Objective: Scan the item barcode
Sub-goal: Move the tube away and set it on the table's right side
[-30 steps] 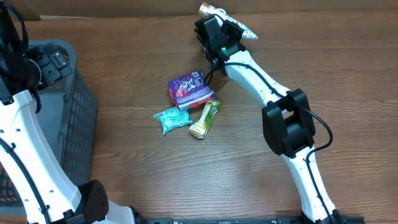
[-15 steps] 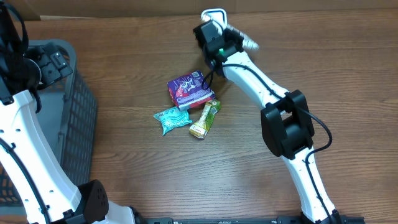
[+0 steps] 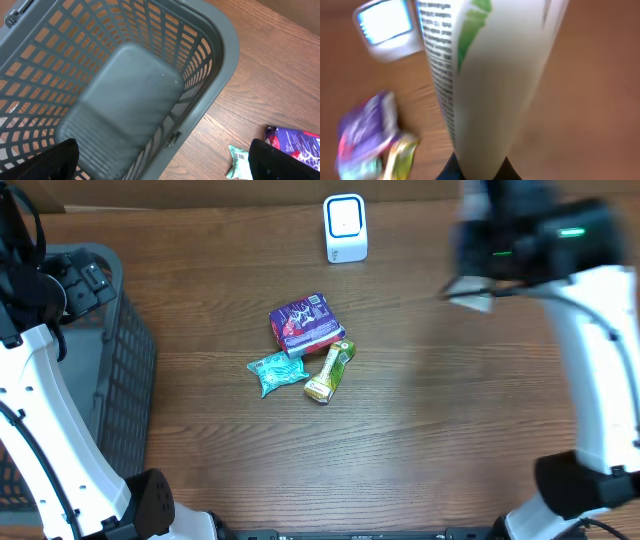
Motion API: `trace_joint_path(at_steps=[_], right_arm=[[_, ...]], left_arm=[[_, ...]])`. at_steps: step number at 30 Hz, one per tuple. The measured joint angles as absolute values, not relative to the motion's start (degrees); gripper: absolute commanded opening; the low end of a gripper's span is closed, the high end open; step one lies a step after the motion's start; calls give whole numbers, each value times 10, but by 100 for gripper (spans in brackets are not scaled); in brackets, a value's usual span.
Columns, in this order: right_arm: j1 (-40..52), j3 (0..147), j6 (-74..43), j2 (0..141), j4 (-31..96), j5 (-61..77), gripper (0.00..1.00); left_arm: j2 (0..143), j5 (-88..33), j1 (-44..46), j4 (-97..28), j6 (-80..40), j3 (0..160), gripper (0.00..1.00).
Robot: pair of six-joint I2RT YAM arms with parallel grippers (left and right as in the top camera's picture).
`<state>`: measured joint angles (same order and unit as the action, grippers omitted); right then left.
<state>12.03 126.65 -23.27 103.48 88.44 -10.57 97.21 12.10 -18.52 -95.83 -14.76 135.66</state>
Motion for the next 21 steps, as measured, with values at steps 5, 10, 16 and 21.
trace_joint_path(at_steps=[5,10,16,21], right_arm=[[25,1140,-419,1062,850,-139,4],[-15,962,-543,1092,740,-121,4],[-41,836,-615,1093,623,-96,20],[-41,826,-555,1092,613,-95,100]], left_arm=[[972,121,-185,-958,-148,1357,100],[972,122,-185,-958,-148,1357,100],[972,123,-185,-958,-148,1357,99],[972,123,-185,-958,-148,1357,100]])
